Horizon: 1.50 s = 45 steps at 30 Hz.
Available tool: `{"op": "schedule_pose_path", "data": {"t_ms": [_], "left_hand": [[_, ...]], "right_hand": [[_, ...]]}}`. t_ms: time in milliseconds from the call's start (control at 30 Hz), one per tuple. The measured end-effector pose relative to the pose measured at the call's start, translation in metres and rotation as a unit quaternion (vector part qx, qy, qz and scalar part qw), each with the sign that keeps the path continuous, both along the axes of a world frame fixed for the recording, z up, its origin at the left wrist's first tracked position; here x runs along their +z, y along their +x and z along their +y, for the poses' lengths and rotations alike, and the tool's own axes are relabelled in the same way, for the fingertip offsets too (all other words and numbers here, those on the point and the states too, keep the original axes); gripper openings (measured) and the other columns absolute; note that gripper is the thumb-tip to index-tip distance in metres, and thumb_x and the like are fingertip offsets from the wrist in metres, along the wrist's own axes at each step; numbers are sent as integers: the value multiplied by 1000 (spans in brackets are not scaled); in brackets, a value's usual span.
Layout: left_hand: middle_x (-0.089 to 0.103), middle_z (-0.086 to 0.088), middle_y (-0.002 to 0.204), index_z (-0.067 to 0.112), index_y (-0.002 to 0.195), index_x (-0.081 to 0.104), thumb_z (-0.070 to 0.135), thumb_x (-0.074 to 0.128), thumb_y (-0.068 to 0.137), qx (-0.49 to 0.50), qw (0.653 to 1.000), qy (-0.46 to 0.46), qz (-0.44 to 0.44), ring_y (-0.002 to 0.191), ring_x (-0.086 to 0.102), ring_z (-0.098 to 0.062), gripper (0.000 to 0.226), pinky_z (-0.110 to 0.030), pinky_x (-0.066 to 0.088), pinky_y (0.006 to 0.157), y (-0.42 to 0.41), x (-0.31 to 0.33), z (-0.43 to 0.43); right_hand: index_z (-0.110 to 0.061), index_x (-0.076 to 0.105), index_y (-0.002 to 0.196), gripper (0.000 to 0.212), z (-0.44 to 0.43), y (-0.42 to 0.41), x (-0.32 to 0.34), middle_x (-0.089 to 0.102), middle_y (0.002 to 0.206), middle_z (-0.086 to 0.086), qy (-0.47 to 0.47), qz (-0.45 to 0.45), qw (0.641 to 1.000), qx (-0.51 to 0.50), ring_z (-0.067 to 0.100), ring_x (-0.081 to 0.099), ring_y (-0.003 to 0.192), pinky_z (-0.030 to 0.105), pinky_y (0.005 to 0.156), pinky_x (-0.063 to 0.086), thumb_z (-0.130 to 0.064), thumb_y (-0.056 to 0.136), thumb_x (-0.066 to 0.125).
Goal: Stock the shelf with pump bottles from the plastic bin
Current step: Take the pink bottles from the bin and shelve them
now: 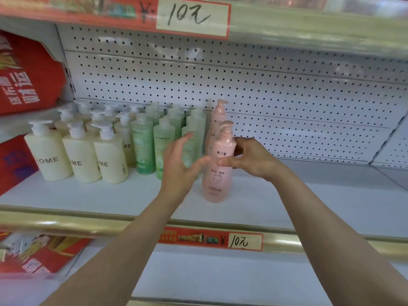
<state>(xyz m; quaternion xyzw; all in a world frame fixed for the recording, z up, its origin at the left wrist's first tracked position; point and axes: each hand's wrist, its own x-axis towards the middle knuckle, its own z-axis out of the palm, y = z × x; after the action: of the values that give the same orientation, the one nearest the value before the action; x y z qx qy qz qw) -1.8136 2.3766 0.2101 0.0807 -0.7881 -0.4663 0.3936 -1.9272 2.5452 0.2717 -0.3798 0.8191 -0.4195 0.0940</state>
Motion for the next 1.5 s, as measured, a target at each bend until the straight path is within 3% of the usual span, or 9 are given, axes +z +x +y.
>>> {"op": "schedule_pose_path", "data": {"t_ms": [167, 300, 367, 467, 767, 1033, 1200, 1367, 1500], "left_hand": [[47, -5, 146, 27, 139, 53, 64, 55, 82, 153, 958, -241, 8, 139, 33, -30, 68, -44, 28, 114, -34, 9, -28], [56, -10, 139, 26, 136, 57, 55, 67, 82, 193, 931, -307, -41, 140, 34, -36, 62, -50, 19, 118, -49, -4, -38], [58, -9, 136, 27, 135, 59, 55, 67, 83, 201, 921, -331, -40, 137, 38, -36, 59, -49, 16, 118, -51, -9, -41], [58, -6, 134, 29, 133, 60, 60, 53, 84, 207, 918, -336, -36, 135, 40, -34, 59, -47, 16, 119, -53, -10, -44], [53, -5, 137, 29, 135, 57, 59, 55, 83, 222, 908, -355, -24, 136, 37, -33, 60, -47, 12, 121, -57, -16, -44], [53, -7, 137, 27, 136, 56, 54, 68, 80, 234, 901, -365, -31, 137, 36, -33, 63, -48, 13, 121, -56, -15, -42], [54, -7, 137, 27, 136, 56, 52, 71, 79, 237, 899, -367, -37, 137, 37, -33, 64, -45, 10, 121, -57, -14, -41], [53, -7, 137, 27, 136, 55, 54, 66, 80, 235, 900, -366, -39, 137, 36, -33, 63, -46, 11, 122, -55, -13, -41], [53, -7, 138, 27, 137, 55, 55, 67, 80, 234, 898, -368, -59, 137, 37, -34, 65, -46, 11, 121, -52, -10, -40]], "right_hand": [[-25, 55, 118, 52, -12, -36, -5, 72, 106, 1, -39, -44, 997, -46, 17, 71, 97, 38, 85, 60, -28, 76, 85], [-23, 53, 118, 51, -25, -64, -9, 68, 108, 2, -32, -25, 996, -84, 19, 68, 98, 41, 85, 59, -29, 77, 83], [-21, 53, 118, 49, -32, -73, -7, 65, 109, -2, -23, 9, 996, -91, 18, 63, 100, 32, 76, 56, -28, 79, 81], [-18, 53, 122, 49, -43, -83, -4, 64, 111, 5, -7, 31, 996, -85, 21, 61, 100, 22, 66, 48, -28, 82, 80], [-18, 55, 120, 49, -62, -104, -6, 67, 110, 10, 3, 57, 996, -65, 29, 61, 104, 43, 92, 51, -29, 80, 81], [-27, 52, 125, 55, -61, -111, -6, 67, 112, 4, -1, 32, 999, -36, 22, 62, 105, 32, 87, 51, -31, 79, 83], [-23, 52, 130, 67, -62, -118, -3, 67, 116, 0, 20, 28, 999, -17, 23, 64, 108, 48, 94, 55, -38, 73, 84], [-27, 50, 129, 61, -61, -119, -5, 65, 116, -6, 8, 14, 1000, -7, 17, 62, 109, 41, 98, 52, -29, 78, 83], [-21, 51, 129, 58, -59, -111, -6, 63, 112, -5, 14, 26, 999, -35, 17, 59, 106, 29, 87, 45, -30, 81, 81]]}}
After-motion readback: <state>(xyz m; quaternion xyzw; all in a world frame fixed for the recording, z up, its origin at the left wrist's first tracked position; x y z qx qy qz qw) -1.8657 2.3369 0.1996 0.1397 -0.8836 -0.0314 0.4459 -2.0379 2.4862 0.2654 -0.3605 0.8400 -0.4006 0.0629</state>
